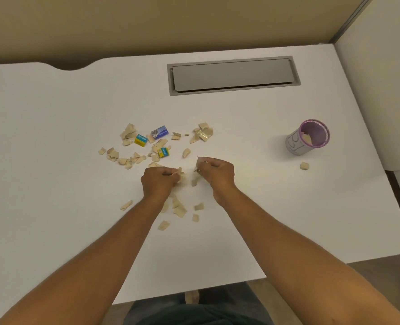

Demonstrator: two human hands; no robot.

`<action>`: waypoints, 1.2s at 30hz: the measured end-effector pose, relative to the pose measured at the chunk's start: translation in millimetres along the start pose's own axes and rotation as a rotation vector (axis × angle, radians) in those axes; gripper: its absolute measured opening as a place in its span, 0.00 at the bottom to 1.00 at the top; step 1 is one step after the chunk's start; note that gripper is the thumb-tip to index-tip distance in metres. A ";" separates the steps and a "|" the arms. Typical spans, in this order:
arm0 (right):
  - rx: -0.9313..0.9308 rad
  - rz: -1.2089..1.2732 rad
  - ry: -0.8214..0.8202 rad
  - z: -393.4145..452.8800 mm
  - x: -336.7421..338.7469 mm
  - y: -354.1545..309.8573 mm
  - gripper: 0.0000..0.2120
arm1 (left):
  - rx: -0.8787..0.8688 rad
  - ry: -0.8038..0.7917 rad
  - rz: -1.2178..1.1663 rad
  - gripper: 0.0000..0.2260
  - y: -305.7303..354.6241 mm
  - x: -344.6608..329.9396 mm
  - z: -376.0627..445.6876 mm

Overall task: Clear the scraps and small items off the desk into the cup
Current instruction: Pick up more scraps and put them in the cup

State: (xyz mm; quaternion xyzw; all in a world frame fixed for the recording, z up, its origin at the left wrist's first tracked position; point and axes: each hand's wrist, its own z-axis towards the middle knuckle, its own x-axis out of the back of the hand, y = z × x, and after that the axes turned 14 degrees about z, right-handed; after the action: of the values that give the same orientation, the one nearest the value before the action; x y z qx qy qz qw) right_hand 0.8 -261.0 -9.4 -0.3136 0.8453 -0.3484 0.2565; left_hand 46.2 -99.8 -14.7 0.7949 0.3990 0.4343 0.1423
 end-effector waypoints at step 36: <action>0.497 -0.474 0.359 61.4 234.6 -222.0 0.10 | -0.238 -0.484 -0.125 0.10 267.2 -201.1 -93.5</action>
State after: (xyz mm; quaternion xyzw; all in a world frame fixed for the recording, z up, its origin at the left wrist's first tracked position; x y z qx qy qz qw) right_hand -38.8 -578.0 68.1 -0.3624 0.6706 -0.6416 0.0853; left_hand 46.3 -434.8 76.8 0.8270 0.3481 0.2660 0.3524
